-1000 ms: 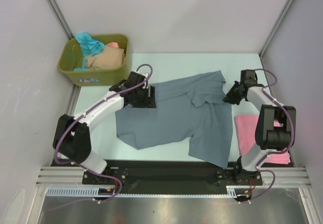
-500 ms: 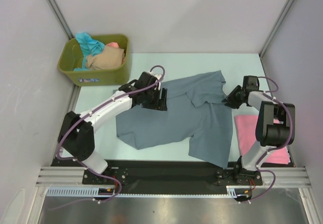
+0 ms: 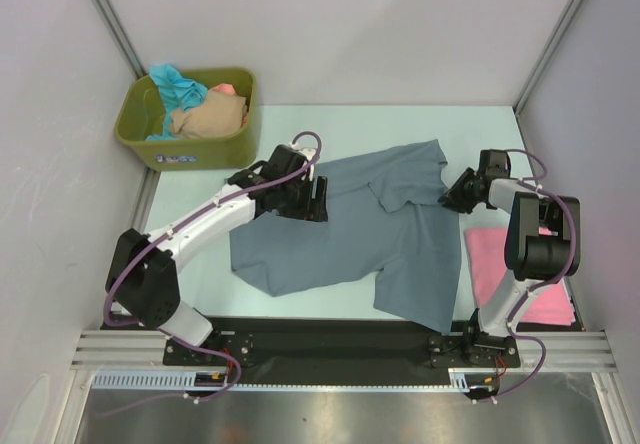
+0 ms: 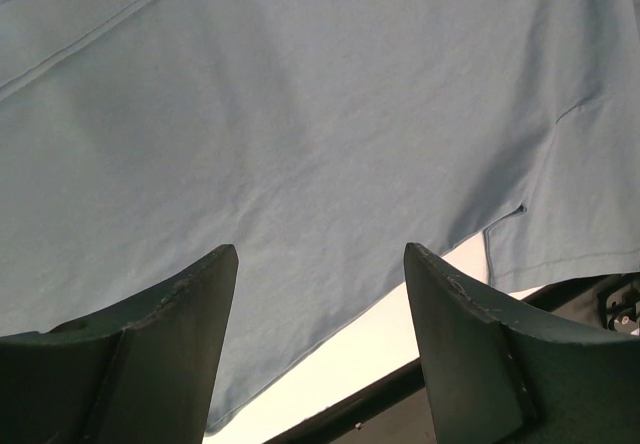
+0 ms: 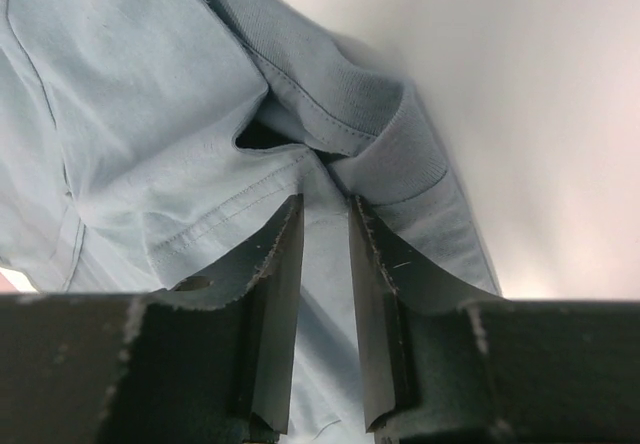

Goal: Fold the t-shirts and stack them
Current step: Fold the tshirt

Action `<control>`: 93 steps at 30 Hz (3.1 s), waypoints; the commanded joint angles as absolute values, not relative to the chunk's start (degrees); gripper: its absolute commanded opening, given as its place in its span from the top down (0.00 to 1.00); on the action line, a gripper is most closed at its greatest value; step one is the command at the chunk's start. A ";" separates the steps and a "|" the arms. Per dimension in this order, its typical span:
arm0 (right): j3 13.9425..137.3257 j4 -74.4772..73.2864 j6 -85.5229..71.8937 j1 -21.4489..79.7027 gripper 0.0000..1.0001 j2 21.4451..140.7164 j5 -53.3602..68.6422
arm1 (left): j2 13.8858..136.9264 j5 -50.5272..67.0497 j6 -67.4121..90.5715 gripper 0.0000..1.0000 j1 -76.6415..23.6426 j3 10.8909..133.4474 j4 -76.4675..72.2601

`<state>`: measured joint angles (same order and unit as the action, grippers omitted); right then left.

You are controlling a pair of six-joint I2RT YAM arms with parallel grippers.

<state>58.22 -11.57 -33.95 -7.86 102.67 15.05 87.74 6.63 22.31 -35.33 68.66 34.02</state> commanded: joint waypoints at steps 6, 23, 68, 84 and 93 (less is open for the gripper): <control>61.00 -10.11 -33.31 -7.91 0.77 104.15 15.21 | 85.87 6.59 21.09 0.27 -35.24 68.38 33.49; 63.81 -30.66 -40.34 -7.65 1.00 94.75 7.91 | 87.89 8.52 21.53 0.26 -35.24 67.41 31.20; 107.83 -17.49 -27.16 -4.31 0.51 129.63 11.07 | 87.45 4.22 14.77 0.25 -27.86 66.98 34.54; 113.64 -17.49 -30.06 -5.54 0.62 137.20 13.01 | 89.03 5.54 15.47 0.24 -26.90 66.89 34.01; 115.40 -16.52 -30.50 -5.80 0.67 139.83 14.24 | 89.82 6.59 16.00 0.24 -26.46 67.41 34.10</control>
<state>112.33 -18.17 -30.04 -5.50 138.93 13.34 89.80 5.23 16.03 -27.00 66.85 35.05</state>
